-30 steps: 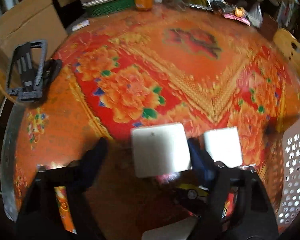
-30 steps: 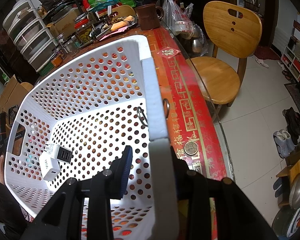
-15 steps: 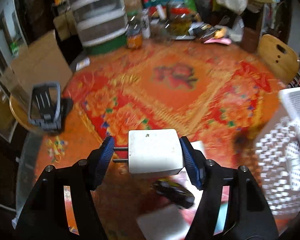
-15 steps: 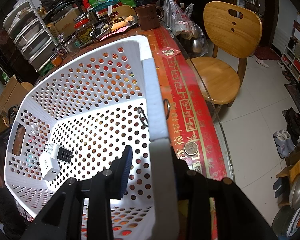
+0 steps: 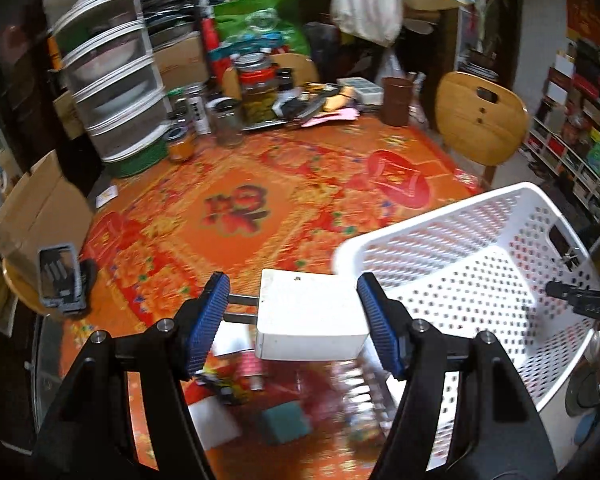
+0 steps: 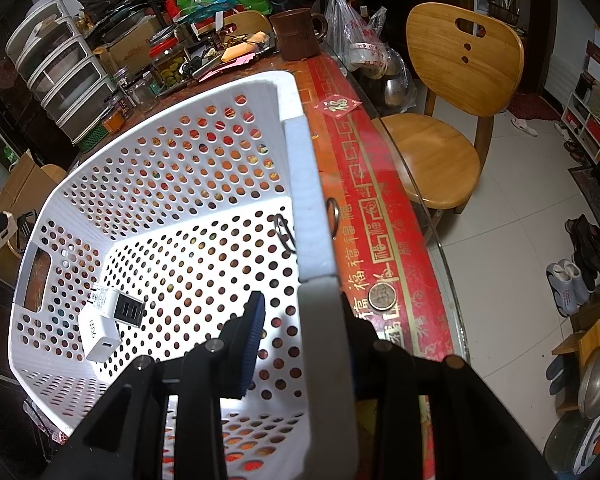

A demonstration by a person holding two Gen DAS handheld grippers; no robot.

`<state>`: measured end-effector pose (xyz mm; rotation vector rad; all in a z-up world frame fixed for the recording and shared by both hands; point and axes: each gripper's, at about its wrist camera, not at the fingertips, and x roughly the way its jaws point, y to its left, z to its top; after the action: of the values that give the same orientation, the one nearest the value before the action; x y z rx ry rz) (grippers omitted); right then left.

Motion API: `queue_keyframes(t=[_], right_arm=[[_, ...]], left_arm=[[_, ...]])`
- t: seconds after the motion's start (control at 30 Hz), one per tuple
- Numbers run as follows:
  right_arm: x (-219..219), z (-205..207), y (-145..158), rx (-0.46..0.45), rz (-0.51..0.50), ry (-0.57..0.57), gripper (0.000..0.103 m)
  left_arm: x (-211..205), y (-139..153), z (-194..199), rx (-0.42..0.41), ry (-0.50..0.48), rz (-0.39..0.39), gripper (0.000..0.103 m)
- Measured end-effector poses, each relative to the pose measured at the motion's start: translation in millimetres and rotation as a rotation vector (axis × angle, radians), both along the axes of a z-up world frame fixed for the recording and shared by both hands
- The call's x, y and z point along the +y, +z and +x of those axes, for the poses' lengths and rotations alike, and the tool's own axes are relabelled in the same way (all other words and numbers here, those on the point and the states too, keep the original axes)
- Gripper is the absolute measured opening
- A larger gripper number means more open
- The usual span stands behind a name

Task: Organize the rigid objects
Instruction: 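Lower the square white adapter into the basket and open the left gripper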

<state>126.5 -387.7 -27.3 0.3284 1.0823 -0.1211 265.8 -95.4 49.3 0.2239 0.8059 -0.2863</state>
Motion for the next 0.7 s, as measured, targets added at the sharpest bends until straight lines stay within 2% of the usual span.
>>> queue_keyframes(t=[0.23, 0.37, 0.7], right_arm=[[-1, 0, 1, 0.003, 0.0, 0.006, 0.033], [-1, 0, 1, 0.003, 0.0, 0.009, 0.033], [-1, 0, 1, 0.001, 0.003, 0.011, 0.033]], left_arm=[[-64, -9, -9, 0.013, -0.133, 0.04, 0.064], [-81, -25, -11, 0.013, -0.225, 0.045, 0.064], [-92, -50, -10, 0.061, -0.288, 0.074, 0.064]])
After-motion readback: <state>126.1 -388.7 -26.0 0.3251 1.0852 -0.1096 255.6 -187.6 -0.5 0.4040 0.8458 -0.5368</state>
